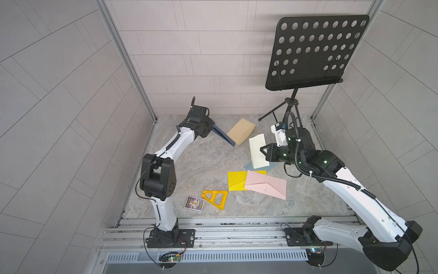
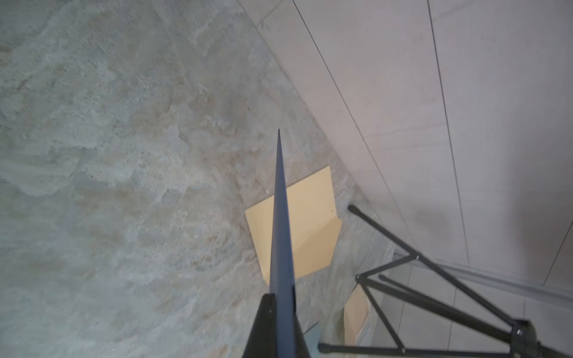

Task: Take the letter paper out of the envelope
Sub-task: Place the envelope at the center of the board.

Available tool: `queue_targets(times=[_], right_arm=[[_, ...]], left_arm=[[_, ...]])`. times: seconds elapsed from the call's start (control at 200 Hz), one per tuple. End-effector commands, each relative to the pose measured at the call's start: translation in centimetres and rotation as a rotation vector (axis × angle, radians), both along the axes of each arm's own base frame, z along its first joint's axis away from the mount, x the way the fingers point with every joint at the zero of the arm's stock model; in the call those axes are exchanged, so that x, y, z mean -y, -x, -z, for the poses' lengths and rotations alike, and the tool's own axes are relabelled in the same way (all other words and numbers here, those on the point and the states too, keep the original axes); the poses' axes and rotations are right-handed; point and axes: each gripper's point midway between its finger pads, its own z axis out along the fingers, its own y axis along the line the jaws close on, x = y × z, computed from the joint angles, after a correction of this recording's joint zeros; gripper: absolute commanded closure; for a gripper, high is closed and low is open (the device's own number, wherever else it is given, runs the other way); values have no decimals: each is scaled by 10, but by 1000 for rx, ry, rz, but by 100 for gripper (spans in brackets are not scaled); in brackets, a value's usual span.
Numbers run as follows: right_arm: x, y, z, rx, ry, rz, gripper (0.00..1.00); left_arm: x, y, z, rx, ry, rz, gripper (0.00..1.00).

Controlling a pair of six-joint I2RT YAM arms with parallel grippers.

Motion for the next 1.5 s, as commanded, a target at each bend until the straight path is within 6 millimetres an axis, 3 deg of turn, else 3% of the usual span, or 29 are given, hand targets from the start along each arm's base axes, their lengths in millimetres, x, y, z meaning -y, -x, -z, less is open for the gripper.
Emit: queue_targets(times=[0.0,0.185,0.33,0.415,0.585,0.715,0.855,0.91,0.991,1.126,1.306,1.496], right_arm=[[-6,-1,-15,10,-153,12,100],[-13,-9,-12,-15,-299,29,100],[-14,-12,-8,-25,-312,37,100],[-12,-13,-3,-37,-310,47,100],[-10,-19,9,-74,-335,70,100],[-14,-26,13,-89,-360,69,100],[-20,-34,13,-99,-390,66,100],[-22,-37,13,-102,-398,62,100],[-25,-40,12,-105,-411,53,100],[-31,-43,10,-116,-424,32,100],[-39,-49,4,-125,-457,11,100],[-46,-57,-8,-144,-524,-9,100]], left_arm=[[-8,-47,-29,191,147,-127,100],[-42,-97,15,236,312,-283,100],[-64,-123,44,264,394,-370,100],[-72,-133,56,278,419,-390,100],[-89,-132,91,219,400,-418,100],[-94,-127,111,176,400,-419,86],[-100,-114,125,129,393,-432,58],[-103,-107,127,112,385,-437,47],[-105,-98,127,96,377,-437,37],[-106,-85,120,87,384,-423,28],[-105,-62,98,88,372,-387,28],[-85,-28,56,104,370,-285,39]])
